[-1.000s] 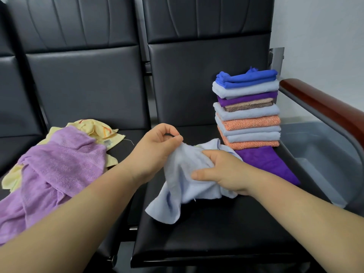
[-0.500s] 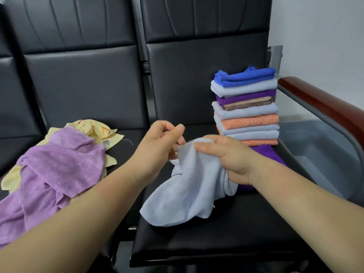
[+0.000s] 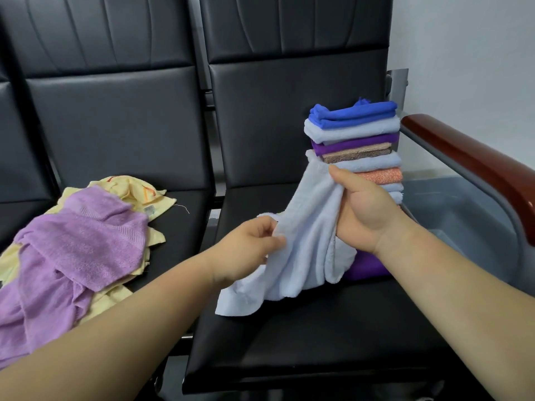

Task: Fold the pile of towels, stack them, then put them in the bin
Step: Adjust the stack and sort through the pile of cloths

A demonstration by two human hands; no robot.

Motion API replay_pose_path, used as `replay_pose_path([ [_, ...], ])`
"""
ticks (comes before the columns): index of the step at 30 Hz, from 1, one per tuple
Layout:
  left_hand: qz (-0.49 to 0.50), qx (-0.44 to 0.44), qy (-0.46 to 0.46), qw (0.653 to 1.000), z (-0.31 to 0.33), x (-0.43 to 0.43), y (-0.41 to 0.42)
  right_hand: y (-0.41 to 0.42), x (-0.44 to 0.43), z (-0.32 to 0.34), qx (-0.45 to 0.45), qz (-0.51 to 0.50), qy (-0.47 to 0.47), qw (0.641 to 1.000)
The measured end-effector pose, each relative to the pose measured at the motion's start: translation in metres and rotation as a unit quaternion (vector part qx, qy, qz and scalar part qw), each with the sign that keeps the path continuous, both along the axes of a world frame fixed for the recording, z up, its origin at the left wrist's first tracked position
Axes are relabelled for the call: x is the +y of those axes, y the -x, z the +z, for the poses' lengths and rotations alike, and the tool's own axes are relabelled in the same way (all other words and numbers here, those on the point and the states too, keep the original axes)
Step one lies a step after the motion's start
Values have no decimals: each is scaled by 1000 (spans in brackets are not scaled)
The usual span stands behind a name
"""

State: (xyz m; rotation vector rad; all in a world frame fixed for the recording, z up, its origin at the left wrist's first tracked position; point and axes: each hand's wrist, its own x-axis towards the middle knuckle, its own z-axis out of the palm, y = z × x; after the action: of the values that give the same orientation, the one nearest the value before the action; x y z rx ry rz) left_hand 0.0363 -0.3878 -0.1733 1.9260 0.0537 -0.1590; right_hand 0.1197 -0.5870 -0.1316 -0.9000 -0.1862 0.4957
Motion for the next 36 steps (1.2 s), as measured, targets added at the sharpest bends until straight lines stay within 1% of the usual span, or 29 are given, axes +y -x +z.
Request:
replay_pose_path([
  [2,32,-14,40,999,6,4,-2,-2,-4,-1,28,8,-18,999],
  [4,38,-42,25,998,16,9,-3,-5,-5,-6,30,20,27,999],
  [5,25,-56,-2,998,21,12,-2,-4,-4,-8,26,19,71,997],
  [6,6,-74,-52,996,26,15,-2,-4,-4,-12,2,16,136,991],
  [7,-11,-93,-127,987,31,19,-1,-2,-3,-15,-51,11,210,976],
  [8,-23,-106,-206,972,36,22,0,2,-3,-16,-123,9,300,946],
  [9,-33,-109,-266,957,42,26,1,6,-3,-15,-204,25,391,897],
  [10,-48,-100,-292,950,48,29,2,10,-3,-15,-278,55,470,836],
  [11,-68,-80,-295,950,52,33,4,12,-3,-15,-328,91,526,780],
  [12,-86,-58,-300,948,56,36,6,14,-1,-15,-354,129,558,739],
  [13,-101,-40,-314,943,57,39,7,17,0,-16,-363,149,577,717],
  [15,-104,-36,-338,935,56,41,8,20,2,-20,-382,141,596,692],
  [18,-76,-84,-300,947,50,35,9,17,6,-23,-444,92,617,644],
  [19,-62,-99,-271,955,49,33,9,17,7,-23,-455,76,613,641],
  [20,-48,-114,-245,962,48,29,9,17,8,-21,-458,63,601,652],
  [21,-31,-133,-226,964,48,27,8,18,9,-19,-449,58,582,676],
  [22,-15,-158,-214,964,48,23,7,20,10,-17,-428,71,556,709],
  [23,-5,-184,-210,960,49,21,6,23,12,-16,-397,99,532,741],
  [24,-2,-208,-213,955,50,18,6,25,12,-16,-362,143,515,764],
  [25,-7,-222,-220,950,52,16,7,27,12,-17,-340,185,514,766],
  [26,-22,-222,-230,947,55,16,8,27,11,-19,-343,213,532,744],
  [27,-44,-207,-243,947,57,18,9,24,8,-22,-366,215,568,705],
  [29,-89,-151,-314,933,57,24,9,14,1,-23,-410,155,648,623],
  [30,-108,-120,-364,917,55,27,8,9,-3,-21,-417,117,664,610],
  [31,-120,-91,-399,905,52,29,8,6,-6,-18,-412,93,658,624],
  [32,-126,-71,-409,901,48,31,7,4,-9,-15,-392,87,632,663],
  [33,-127,-62,-401,905,45,31,7,3,-12,-12,-366,90,590,714],
  [34,-121,-61,-379,916,44,32,7,4,-13,-9,-344,103,544,759],
  [36,-80,-74,-308,945,44,30,8,9,-15,-6,-304,147,457,823],
])
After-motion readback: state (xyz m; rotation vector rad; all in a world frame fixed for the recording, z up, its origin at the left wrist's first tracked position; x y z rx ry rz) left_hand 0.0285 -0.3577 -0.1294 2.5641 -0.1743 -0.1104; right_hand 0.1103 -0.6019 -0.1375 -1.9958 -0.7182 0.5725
